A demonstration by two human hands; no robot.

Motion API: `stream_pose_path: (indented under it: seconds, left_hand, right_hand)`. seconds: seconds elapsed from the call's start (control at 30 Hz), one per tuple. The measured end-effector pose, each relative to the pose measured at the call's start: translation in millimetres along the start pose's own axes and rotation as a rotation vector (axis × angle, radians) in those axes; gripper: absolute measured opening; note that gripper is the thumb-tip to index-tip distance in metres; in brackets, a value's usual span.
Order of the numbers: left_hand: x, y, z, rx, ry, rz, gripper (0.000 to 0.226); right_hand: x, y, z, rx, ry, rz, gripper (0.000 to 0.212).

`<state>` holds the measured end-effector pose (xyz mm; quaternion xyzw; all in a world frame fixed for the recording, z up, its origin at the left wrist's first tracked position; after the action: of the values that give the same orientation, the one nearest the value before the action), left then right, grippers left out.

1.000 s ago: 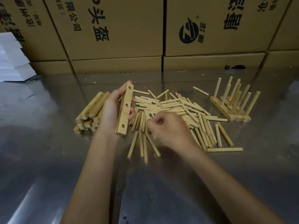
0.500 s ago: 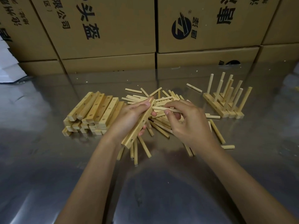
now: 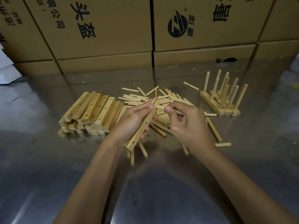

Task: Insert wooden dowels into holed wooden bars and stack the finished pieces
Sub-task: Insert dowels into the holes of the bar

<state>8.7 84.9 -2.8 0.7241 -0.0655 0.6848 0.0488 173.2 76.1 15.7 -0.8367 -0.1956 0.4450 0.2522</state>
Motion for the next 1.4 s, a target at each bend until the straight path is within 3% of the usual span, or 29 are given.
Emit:
stream_pose_path:
  seconds: [0.23,0.4,0.47,0.57,0.63,0.83,1.03,1.23,1.4]
  left_hand:
    - [3,0,-3,0.034,-0.040,-0.012,0.031]
    - [8,3,-24,0.286,0.095,-0.009,0.022]
    - [8,4,-39,0.378,0.178,-0.021,0.023]
    - [7,5,-50,0.421,0.234,-0.061,0.025]
    - [5,6,-53,0.423,0.250,-0.088,0.025]
    - [1,6,-54,0.391,0.357,-0.123,0.023]
    - [-4,3,-41,0.308,0.311,-0.149,0.029]
    - [-2,0,-31,0.272,0.277,-0.118,0.030]
    - [1,-1,-29,0.295,0.079,-0.071,0.026]
  right_hand:
    - [2,-2,1,-0.010,-0.067,0.059,0.010]
    - [14,-3,6,0.014,-0.512,0.418,0.034]
    - [7,5,18,-0.048,-0.397,0.374,0.020]
    - [-13,26,56,-0.368,-0.082,0.216,0.019]
    - [-19,33,73,-0.459,0.132,0.094,0.015]
    - [-14,30,58,-0.344,0.334,0.018,0.010]
    - [-21,20,36,-0.161,-0.021,-0.010,0.014]
    - [-23,22,35,-0.140,-0.006,-0.110,0.022]
    - [-24,21,33,-0.133,0.010,-0.153,0.018]
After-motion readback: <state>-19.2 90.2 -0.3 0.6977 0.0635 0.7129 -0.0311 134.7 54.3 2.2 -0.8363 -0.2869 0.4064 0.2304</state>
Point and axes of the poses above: each hand's wrist, its own y-axis away from the middle knuckle, its own z-axis out of the palm, x = y × z, the point moved 5 cm from there along -y, towards the middle knuckle, and after that the axes turned 1 degree about -x, right-handed, at the moved point
